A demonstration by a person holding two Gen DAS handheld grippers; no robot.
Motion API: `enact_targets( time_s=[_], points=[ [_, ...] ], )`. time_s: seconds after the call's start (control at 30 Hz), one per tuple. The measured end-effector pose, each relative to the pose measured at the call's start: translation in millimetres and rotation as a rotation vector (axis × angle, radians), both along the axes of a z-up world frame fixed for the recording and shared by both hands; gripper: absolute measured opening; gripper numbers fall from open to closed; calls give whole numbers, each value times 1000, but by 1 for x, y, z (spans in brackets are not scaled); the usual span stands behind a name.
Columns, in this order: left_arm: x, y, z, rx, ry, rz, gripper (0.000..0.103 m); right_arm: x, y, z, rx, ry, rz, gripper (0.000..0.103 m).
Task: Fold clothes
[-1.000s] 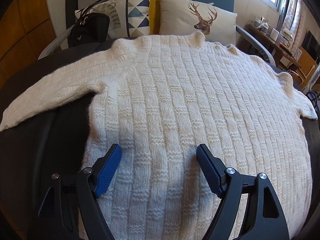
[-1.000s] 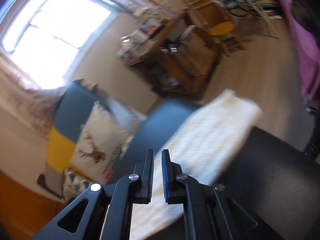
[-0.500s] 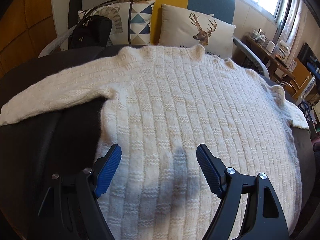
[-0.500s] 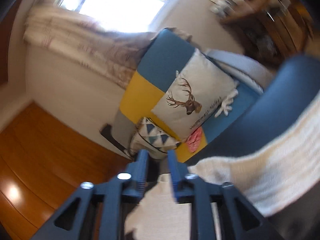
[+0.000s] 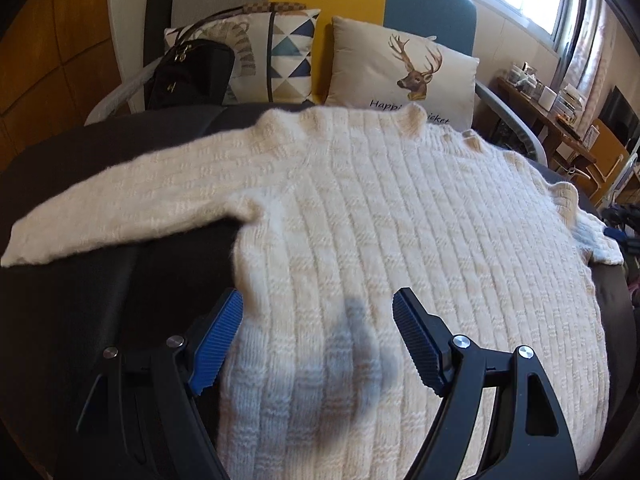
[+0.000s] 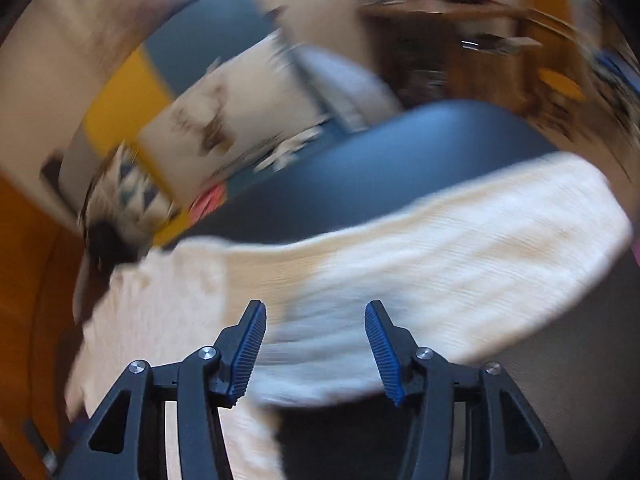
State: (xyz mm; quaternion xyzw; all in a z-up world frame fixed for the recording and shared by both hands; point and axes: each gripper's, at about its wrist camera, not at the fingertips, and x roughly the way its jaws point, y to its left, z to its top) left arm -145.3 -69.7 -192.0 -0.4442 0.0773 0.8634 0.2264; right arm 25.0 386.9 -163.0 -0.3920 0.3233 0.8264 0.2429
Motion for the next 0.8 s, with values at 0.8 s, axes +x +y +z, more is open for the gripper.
enact_targets(
  time_s=[0.8],
  points=[
    [-142,104,-4,-177,193,-19,80,-220,-94,-32,266,-232,409,35]
  ],
)
